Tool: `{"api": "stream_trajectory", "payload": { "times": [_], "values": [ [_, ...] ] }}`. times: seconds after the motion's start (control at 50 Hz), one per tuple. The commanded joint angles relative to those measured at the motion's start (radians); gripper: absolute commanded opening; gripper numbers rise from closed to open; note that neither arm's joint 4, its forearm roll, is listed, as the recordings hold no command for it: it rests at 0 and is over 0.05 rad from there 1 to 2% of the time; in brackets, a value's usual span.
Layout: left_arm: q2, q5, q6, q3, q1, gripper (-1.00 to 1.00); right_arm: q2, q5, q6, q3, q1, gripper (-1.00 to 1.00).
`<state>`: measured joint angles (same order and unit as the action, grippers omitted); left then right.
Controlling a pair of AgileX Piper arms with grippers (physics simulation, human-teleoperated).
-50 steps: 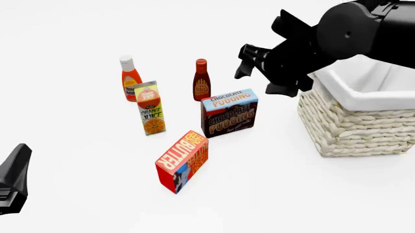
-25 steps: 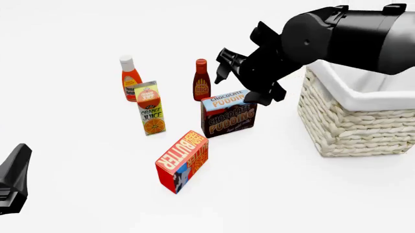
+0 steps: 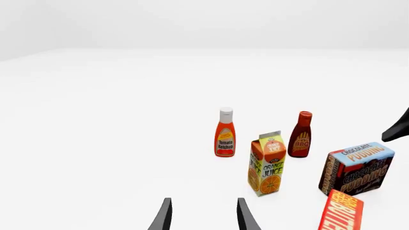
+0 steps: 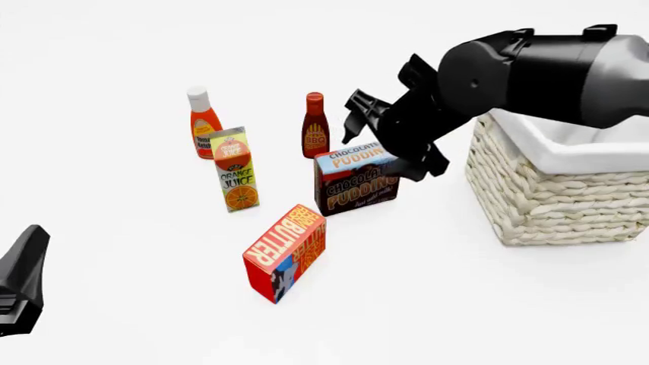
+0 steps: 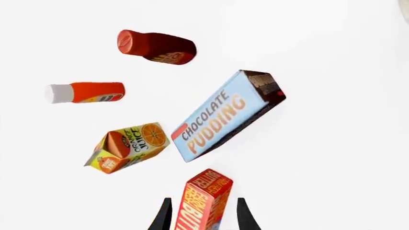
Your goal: Pick the butter and place it in the basket.
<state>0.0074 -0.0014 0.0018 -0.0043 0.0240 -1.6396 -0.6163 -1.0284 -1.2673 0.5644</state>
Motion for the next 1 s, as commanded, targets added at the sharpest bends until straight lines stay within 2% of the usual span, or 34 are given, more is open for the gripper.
{"api": "stream_trajectory", "payload": {
  "times": [0.02, 0.22, 0.42, 0.58, 1.0],
  "values": [
    [0.0, 0.0, 0.0, 0.0, 0.0, 1.0, -0.011, -0.004, -0.042, -0.007, 0.01, 1.0],
    [0.0, 0.0, 0.0, 0.0, 0.0, 1.0, -0.023, -0.003, -0.044, 0.0, 0.027, 1.0],
    [0.0, 0.0, 0.0, 0.0, 0.0, 1.0, -0.095, -0.047, -0.028, -0.077, 0.065, 1.0],
    [0.0, 0.0, 0.0, 0.0, 0.0, 1.0, -0.072, -0.048, 0.012, -0.038, 0.046, 1.0],
    [0.0, 0.0, 0.0, 0.0, 0.0, 1.0, -0.072, -0.048, 0.012, -0.038, 0.046, 1.0]
  ]
}}
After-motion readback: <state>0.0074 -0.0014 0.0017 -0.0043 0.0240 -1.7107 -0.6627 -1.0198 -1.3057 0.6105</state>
